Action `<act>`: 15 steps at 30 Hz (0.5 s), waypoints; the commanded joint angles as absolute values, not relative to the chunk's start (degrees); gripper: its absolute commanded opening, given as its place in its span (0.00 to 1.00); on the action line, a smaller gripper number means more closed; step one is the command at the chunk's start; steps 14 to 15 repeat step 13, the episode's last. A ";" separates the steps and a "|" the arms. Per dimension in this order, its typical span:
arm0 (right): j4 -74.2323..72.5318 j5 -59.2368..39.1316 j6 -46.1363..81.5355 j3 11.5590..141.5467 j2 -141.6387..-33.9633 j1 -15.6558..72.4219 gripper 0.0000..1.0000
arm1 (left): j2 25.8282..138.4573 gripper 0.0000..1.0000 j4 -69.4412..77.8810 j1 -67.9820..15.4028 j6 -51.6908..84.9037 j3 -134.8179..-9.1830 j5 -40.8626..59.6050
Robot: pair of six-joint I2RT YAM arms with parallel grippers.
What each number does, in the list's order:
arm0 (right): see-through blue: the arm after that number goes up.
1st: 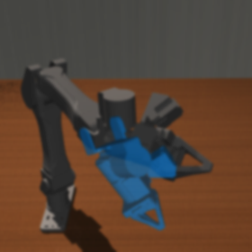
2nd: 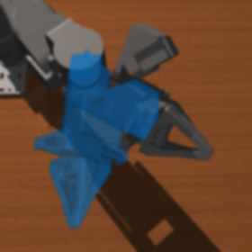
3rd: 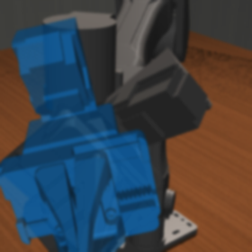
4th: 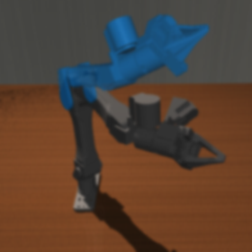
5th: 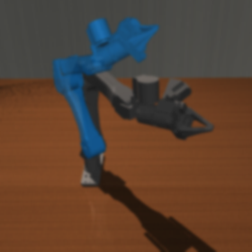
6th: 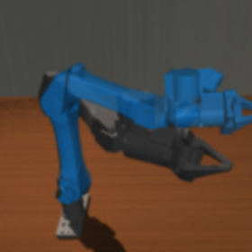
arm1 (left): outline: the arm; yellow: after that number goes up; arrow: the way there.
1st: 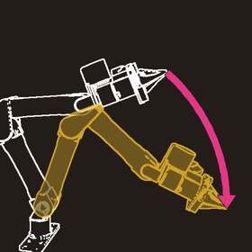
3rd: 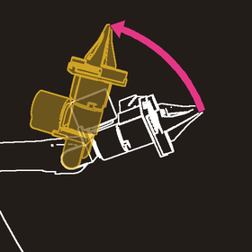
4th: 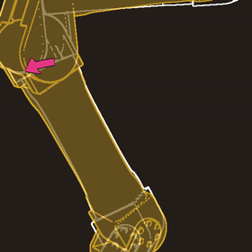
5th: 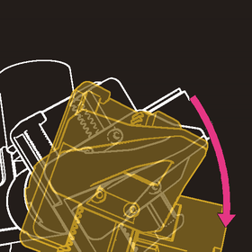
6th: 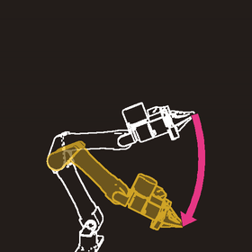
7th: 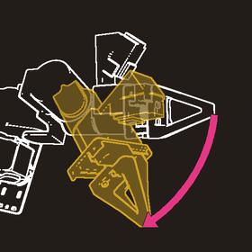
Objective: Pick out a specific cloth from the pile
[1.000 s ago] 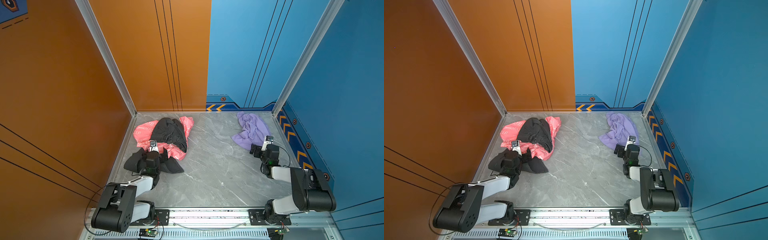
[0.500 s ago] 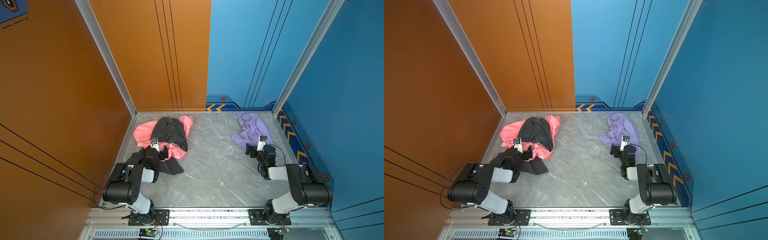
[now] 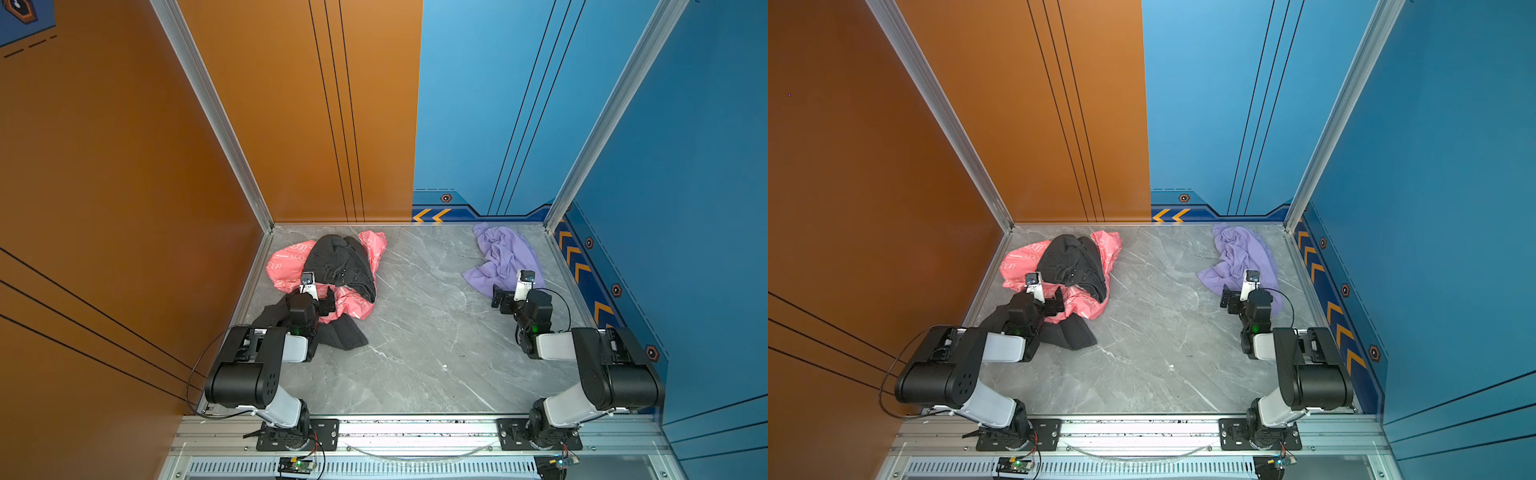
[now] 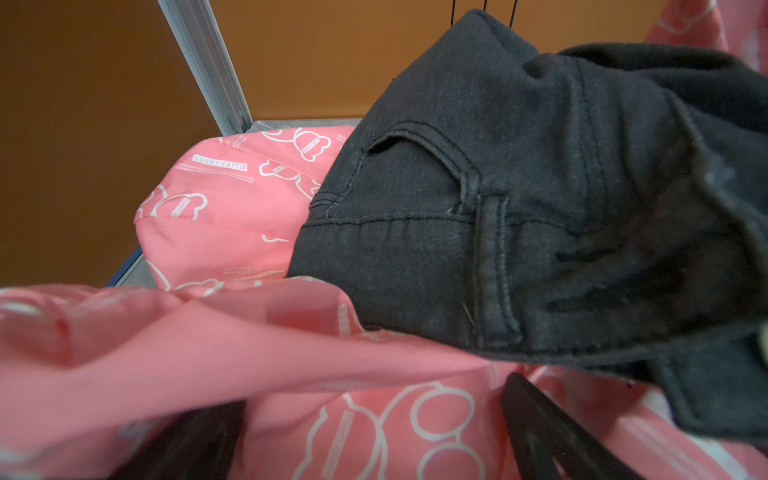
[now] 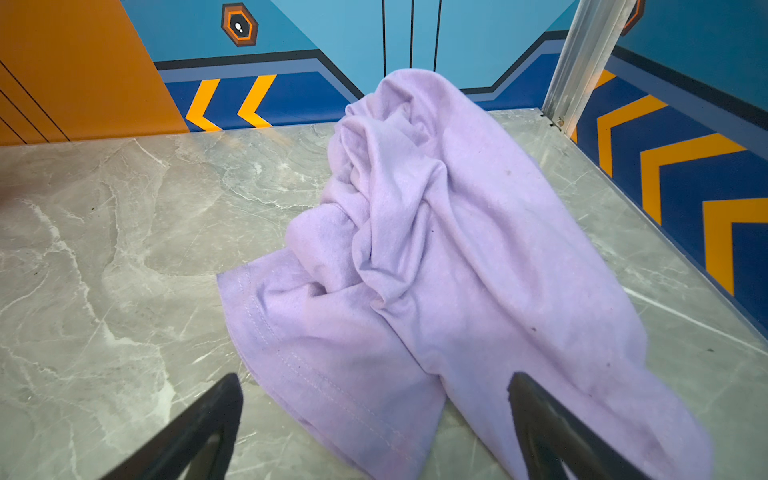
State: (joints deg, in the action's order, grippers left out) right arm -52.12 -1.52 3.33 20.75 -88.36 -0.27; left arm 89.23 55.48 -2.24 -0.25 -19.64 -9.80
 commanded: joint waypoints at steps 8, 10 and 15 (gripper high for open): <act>-53.26 -2.15 2.85 20.92 -88.77 -0.40 1.00 | 89.96 0.98 52.37 -1.08 -0.07 -22.19 -7.47; -53.26 -2.12 2.82 20.92 -88.77 -0.35 1.00 | 89.78 0.98 52.56 -0.85 0.15 -22.06 -6.87; -53.27 -2.14 2.84 20.92 -88.79 -0.35 1.00 | 89.46 0.98 52.60 -1.05 0.06 -21.80 -7.12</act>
